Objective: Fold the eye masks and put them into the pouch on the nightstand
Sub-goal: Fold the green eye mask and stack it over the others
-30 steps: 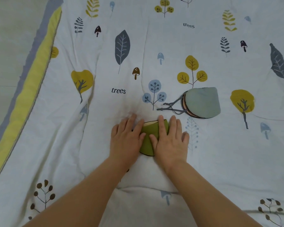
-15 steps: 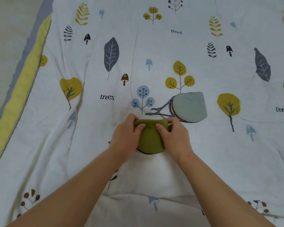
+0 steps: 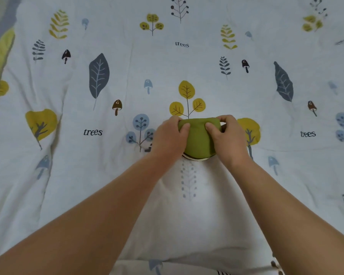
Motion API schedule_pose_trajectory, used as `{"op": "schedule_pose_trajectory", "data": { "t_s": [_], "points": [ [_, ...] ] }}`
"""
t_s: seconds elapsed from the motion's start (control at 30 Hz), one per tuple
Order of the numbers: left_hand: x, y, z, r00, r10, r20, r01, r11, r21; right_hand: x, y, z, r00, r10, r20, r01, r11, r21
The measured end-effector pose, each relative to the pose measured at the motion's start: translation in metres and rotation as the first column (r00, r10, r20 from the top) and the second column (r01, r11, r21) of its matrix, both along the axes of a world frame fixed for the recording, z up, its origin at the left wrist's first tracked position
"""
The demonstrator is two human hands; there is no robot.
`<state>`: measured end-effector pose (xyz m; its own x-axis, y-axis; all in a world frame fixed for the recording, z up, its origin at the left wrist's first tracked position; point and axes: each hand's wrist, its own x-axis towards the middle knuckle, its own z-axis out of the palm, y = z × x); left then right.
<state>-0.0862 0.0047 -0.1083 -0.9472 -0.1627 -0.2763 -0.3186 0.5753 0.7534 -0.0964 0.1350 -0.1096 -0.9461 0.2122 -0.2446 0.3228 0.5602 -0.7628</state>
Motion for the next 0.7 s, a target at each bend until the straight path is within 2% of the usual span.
{"op": "schedule_pose_trajectory", "data": {
  "t_s": [0.17,0.3,0.4,0.57,0.7],
  "points": [
    [-0.011,0.008,-0.017,0.998,-0.011,0.064,0.019,0.993,-0.115,-0.014,0.007,-0.011,0.996,0.085,0.002,-0.084,0.992,0.097],
    [-0.014,0.009,-0.027,0.984,-0.048,0.17,0.08,0.979,-0.186,-0.018,0.011,-0.021,0.978,0.163,0.127,-0.18,0.974,0.138],
    [-0.015,0.008,-0.027,0.977,-0.098,0.189,0.131,0.977,-0.169,-0.019,0.012,-0.021,0.971,0.194,0.141,-0.213,0.968,0.132],
    [-0.012,0.006,-0.017,0.979,-0.098,0.181,0.114,0.99,-0.08,-0.016,0.006,-0.013,0.961,0.171,0.217,-0.178,0.984,0.011],
    [0.001,0.003,0.0,0.98,-0.096,0.172,0.1,0.995,-0.016,-0.004,0.004,0.001,0.964,0.145,0.221,-0.147,0.989,-0.008]
  ]
}}
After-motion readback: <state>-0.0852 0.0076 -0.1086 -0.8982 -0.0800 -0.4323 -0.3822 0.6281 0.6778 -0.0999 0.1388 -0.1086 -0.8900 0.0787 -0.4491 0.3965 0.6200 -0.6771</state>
